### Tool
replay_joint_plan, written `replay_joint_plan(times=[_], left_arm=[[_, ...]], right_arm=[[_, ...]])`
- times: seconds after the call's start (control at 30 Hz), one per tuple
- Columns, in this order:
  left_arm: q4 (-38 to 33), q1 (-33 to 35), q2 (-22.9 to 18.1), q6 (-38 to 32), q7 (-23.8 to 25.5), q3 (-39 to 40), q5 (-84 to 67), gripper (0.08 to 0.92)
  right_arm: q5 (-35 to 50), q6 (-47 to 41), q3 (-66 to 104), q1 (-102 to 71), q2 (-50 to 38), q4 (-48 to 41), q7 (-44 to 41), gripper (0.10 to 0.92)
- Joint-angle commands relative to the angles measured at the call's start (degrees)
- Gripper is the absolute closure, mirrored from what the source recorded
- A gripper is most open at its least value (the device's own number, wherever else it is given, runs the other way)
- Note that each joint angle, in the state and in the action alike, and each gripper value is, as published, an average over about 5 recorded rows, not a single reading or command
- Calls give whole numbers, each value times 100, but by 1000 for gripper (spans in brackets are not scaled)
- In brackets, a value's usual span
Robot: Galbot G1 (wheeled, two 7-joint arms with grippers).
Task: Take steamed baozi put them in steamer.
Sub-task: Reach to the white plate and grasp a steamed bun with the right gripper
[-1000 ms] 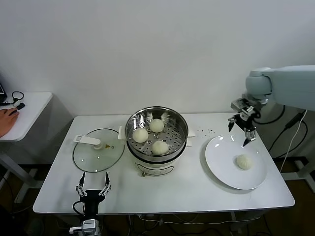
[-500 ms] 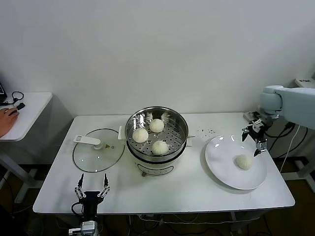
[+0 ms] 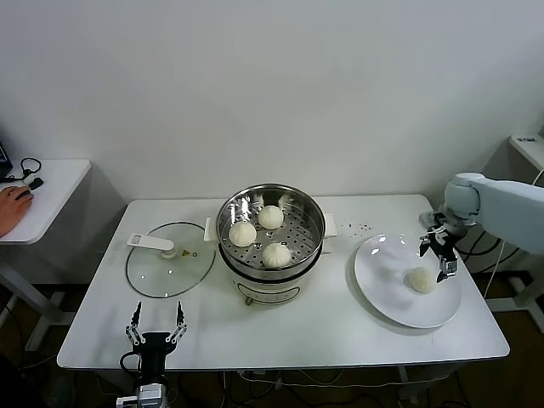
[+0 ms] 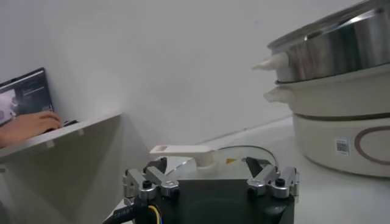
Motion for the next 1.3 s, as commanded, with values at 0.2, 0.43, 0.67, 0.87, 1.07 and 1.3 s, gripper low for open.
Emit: replay_joint_plan(times=[0.2, 0.43, 0.67, 0.87, 1.07, 1.3], left_arm=[[5, -6, -280, 6, 3, -12, 4, 177], [10, -9, -280, 2, 3, -13, 2, 177], [6, -4, -280, 2, 2, -16, -10, 177], [4, -10, -280, 8, 0, 2, -10, 177], [3, -3, -280, 2, -3, 9, -7, 177], [4, -1, -280, -10, -3, 11, -9, 177]], right_arm=[[-430, -24, 887, -867, 16, -456, 45, 203], [-420, -42, 971, -950, 59, -451, 52, 203], [-425, -78, 953, -964, 60, -363, 44, 203], [-419, -104, 958, -960, 46, -324, 59, 203], [-414, -107, 967, -957, 47, -335, 66, 203], [-428, -106, 972, -958, 39, -332, 84, 265]])
